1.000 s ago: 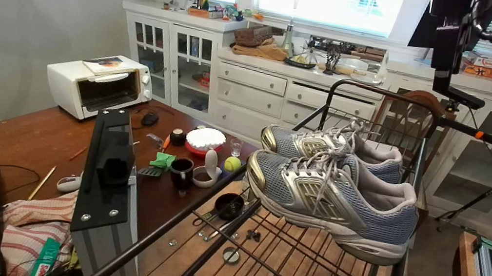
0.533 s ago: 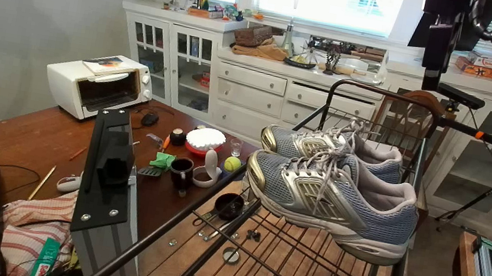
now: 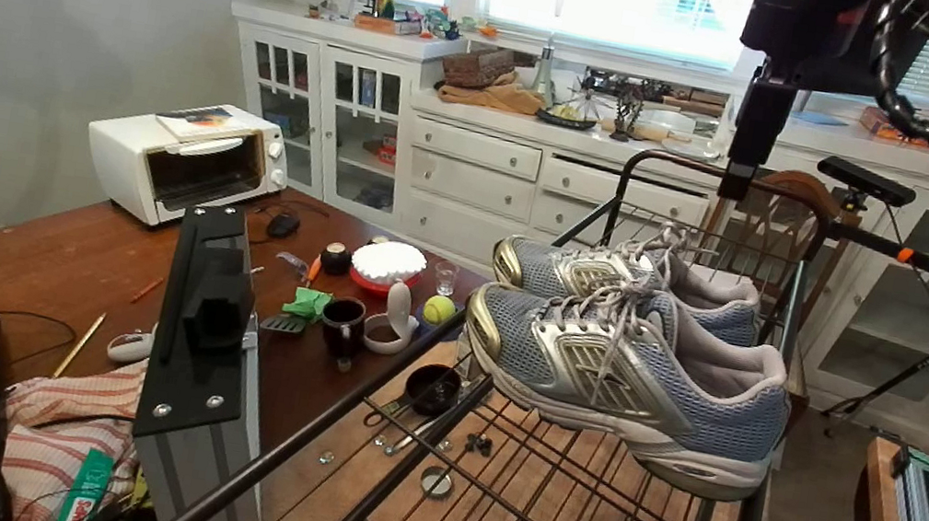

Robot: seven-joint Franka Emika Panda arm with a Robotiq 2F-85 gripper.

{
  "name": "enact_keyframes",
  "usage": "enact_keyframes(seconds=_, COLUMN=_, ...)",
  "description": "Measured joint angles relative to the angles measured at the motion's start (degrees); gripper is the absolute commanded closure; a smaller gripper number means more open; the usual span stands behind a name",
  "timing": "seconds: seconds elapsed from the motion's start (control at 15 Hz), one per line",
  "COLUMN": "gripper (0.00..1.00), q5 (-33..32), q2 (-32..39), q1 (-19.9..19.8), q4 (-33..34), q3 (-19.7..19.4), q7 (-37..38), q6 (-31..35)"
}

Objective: Move the right and left shoes to the right

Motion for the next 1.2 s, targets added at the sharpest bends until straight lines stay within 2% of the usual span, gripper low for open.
enact_keyframes(seconds=0.27, gripper=0.00, q5=0.3, q2=0.1, q1=0.9, q4=-3.2, q3=-0.1, q7=-3.3, q6=6.2)
enact_keyframes(seconds=0.8, gripper=0.00, q5=0.4, q2=0.2, q1=1.2, q4=-3.5, q3=-0.2, q7=-4.8, q6=6.3)
enact_keyframes(seconds=1.2, gripper=0.00, q5=2.2, q2=2.8, q1=3.6, q4=-3.6, q3=0.0, q7=-7.0, q6=9.4)
